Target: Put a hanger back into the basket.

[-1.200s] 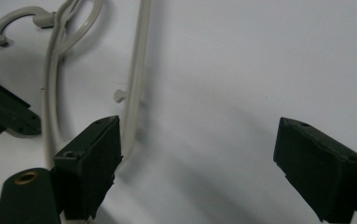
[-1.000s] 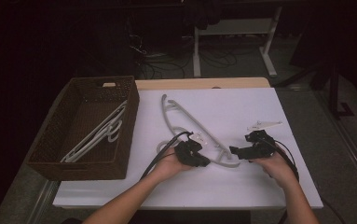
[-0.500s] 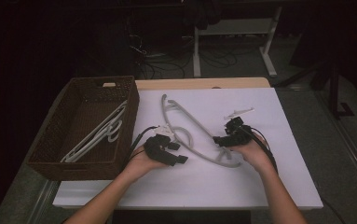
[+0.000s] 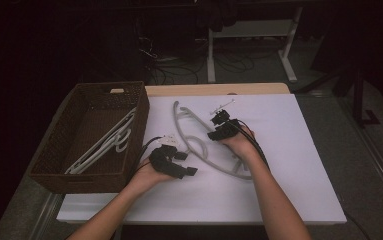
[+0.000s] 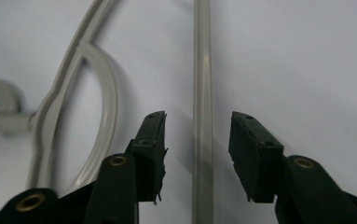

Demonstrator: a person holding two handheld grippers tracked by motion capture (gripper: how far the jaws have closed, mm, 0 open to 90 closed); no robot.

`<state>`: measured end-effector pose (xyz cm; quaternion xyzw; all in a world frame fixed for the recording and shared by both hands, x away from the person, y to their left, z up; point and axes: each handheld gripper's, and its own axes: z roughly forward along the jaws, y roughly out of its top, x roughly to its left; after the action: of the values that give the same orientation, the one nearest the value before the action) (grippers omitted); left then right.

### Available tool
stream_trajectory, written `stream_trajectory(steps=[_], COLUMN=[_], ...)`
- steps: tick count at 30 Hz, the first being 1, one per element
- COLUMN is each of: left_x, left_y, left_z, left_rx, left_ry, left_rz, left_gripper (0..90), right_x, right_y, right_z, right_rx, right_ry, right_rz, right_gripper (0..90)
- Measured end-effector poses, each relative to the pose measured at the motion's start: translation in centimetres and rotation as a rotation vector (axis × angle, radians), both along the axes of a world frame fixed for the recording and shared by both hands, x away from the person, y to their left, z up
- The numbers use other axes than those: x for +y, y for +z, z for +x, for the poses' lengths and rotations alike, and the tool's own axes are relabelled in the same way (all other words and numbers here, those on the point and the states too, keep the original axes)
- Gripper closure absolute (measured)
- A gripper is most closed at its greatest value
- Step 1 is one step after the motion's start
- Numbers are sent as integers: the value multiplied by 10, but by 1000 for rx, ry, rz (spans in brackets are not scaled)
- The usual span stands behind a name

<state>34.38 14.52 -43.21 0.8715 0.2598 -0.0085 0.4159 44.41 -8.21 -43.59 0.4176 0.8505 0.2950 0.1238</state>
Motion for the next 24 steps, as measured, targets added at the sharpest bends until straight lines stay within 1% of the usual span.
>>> stream_trajectory(steps=[2, 4, 6, 8, 9, 11, 14, 19, 24], left_x=[0, 1, 2, 4, 4, 5, 5, 3, 1], left_y=[0, 1, 1, 1, 1, 1, 1, 1, 1], left_z=[0, 1, 2, 2, 2, 2, 2, 2, 1], left_rx=[0, -2, -2, 0, 0, 0, 0, 2, 3], left_ry=[2, 2, 6, 11, 12, 15, 16, 10, 4], left_rz=[-6, -5, -8, -10, -10, -12, -13, -10, -8], left_gripper=[257, 257, 257, 258, 258, 258, 258, 258, 258], right_x=[6, 11, 14, 15, 15, 15, 16, 20, 22], right_y=[-2, -3, -4, -4, -3, -3, -3, -1, 2], right_z=[9, 16, 21, 23, 24, 23, 20, 9, -5], right_rx=[-2, 2, 4, -2, -7, -10, 0, 14, 26], right_ry=[10, 24, 38, 44, 50, 67, 103, 223, 321], right_rz=[-23, -33, -48, -47, -41, -42, -25, -22, -11], right_gripper=[607, 642, 708, 773, 779, 783, 795, 801, 802])
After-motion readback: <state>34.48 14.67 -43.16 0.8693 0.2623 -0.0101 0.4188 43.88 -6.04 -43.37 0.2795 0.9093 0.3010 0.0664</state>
